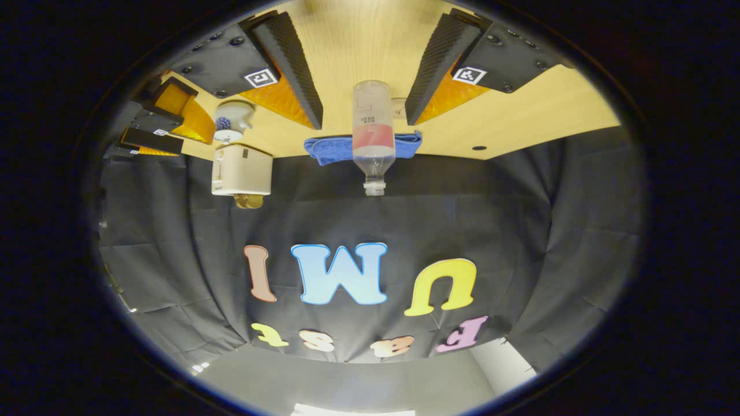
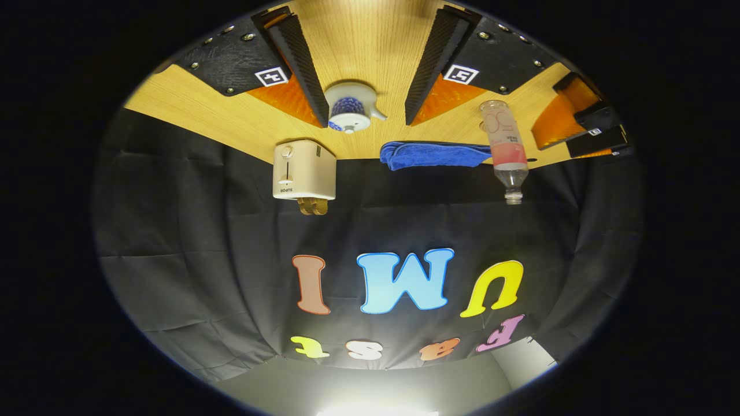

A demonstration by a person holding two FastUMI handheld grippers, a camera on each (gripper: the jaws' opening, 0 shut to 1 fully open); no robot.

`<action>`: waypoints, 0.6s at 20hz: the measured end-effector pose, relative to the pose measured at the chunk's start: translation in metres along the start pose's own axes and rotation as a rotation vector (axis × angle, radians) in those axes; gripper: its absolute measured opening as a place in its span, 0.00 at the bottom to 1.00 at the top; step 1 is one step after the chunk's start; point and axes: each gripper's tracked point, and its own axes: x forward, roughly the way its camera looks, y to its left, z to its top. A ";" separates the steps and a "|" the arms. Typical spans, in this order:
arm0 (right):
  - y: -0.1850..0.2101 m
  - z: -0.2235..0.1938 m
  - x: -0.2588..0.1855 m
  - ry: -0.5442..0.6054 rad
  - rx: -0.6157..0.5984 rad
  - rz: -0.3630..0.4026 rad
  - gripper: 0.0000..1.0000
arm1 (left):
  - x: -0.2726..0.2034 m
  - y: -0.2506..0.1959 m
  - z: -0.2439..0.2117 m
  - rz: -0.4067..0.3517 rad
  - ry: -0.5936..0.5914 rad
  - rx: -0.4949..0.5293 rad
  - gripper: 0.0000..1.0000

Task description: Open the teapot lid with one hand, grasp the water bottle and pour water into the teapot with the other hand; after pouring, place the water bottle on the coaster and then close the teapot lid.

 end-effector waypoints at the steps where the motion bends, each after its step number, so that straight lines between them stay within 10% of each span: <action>1: -0.003 0.002 0.009 -0.003 -0.012 -0.009 0.83 | 0.001 0.000 0.005 -0.003 -0.012 0.014 1.00; 12: -0.015 -0.011 0.085 0.052 -0.093 -0.033 0.80 | 0.008 0.018 0.004 0.006 -0.003 0.042 1.00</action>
